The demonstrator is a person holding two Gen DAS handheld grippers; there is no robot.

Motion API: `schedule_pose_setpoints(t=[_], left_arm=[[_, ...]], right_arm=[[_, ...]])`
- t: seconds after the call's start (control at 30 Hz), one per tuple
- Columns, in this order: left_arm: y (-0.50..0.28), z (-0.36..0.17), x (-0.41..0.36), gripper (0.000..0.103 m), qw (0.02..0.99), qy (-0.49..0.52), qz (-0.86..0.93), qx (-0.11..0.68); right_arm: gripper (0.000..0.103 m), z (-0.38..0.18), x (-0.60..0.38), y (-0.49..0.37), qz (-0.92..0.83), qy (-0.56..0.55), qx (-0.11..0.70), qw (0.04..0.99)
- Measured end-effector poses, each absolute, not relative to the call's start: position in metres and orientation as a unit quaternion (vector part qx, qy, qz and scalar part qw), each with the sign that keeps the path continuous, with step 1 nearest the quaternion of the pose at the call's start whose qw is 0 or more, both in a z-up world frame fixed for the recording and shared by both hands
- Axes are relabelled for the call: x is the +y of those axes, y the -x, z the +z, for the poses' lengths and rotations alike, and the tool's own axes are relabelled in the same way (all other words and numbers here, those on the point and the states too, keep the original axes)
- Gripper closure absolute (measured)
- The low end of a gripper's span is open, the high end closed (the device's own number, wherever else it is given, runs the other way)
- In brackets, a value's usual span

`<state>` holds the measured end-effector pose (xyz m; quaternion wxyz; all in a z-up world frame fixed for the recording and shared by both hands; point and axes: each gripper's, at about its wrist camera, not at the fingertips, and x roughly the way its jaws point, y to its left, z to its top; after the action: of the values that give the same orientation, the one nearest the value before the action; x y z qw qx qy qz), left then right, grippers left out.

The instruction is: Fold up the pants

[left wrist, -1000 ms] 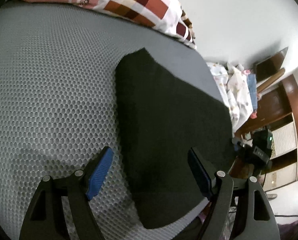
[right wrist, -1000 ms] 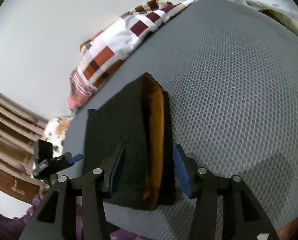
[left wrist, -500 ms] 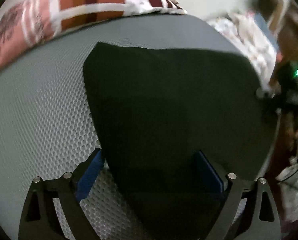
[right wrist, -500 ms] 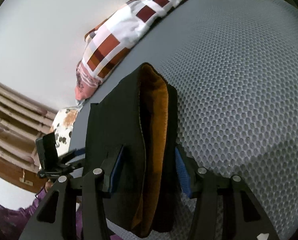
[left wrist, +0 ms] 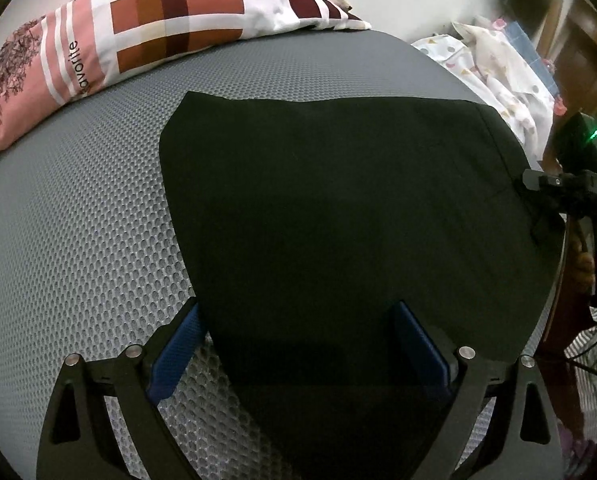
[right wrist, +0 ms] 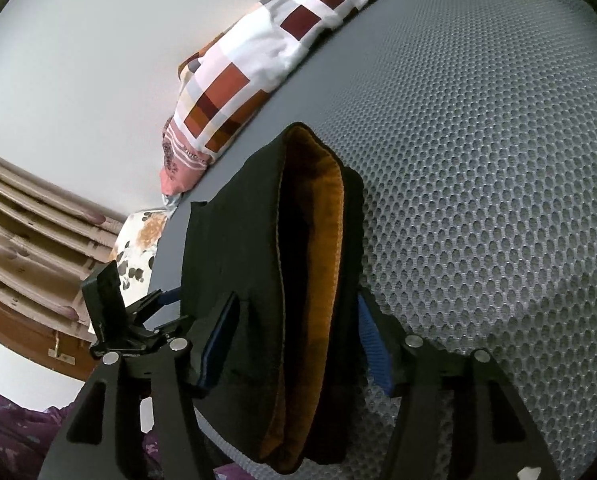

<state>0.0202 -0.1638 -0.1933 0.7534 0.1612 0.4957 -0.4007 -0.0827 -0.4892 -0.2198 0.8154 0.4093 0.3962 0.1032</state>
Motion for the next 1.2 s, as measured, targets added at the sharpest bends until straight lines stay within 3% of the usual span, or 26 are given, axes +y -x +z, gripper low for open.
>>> schedule_pose_setpoints(t=[0.3,0.5,0.57,0.6,0.63,0.67,0.7,0.73,0.93,1.03,1.2], left_arm=[[-0.019,-0.194,-0.166,0.009,0.758,-0.162,-0.399,0.490],[-0.018,-0.194,-0.164,0.012,0.764,-0.152,-0.405,0.480],[-0.019,-0.193,-0.163,0.020,0.766,-0.149,-0.406,0.476],[-0.020,-0.192,-0.161,0.029,0.767,-0.147,-0.405,0.475],[-0.021,-0.190,-0.159,0.045,0.769,-0.143,-0.405,0.474],[-0.024,-0.188,-0.156,0.055,0.768,-0.132,-0.407,0.477],[-0.029,-0.186,-0.153,0.070,0.760,-0.114,-0.414,0.487],[-0.035,-0.186,-0.149,0.075,0.752,-0.093,-0.422,0.498],[-0.050,-0.187,-0.140,0.074,0.723,-0.053,-0.444,0.527],[-0.061,-0.190,-0.132,0.063,0.711,-0.024,-0.441,0.547],[-0.077,-0.195,-0.123,0.054,0.668,0.032,-0.459,0.585]], right_arm=[[0.042,-0.219,-0.481,0.083,0.108,-0.391,0.392,0.826],[0.024,-0.214,-0.475,0.069,0.117,-0.384,0.407,0.821],[0.032,-0.213,-0.473,0.064,0.110,-0.369,0.409,0.827],[0.038,-0.213,-0.473,0.062,0.104,-0.360,0.413,0.830],[0.059,-0.216,-0.473,0.059,0.097,-0.358,0.423,0.827],[0.066,-0.219,-0.474,0.058,0.100,-0.369,0.424,0.821],[0.068,-0.220,-0.475,0.060,0.103,-0.375,0.420,0.820],[0.071,-0.221,-0.475,0.060,0.106,-0.375,0.420,0.820],[0.074,-0.222,-0.476,0.068,0.118,-0.385,0.421,0.813],[0.066,-0.225,-0.480,0.073,0.116,-0.394,0.428,0.805],[0.061,-0.228,-0.484,0.079,0.133,-0.403,0.434,0.795]])
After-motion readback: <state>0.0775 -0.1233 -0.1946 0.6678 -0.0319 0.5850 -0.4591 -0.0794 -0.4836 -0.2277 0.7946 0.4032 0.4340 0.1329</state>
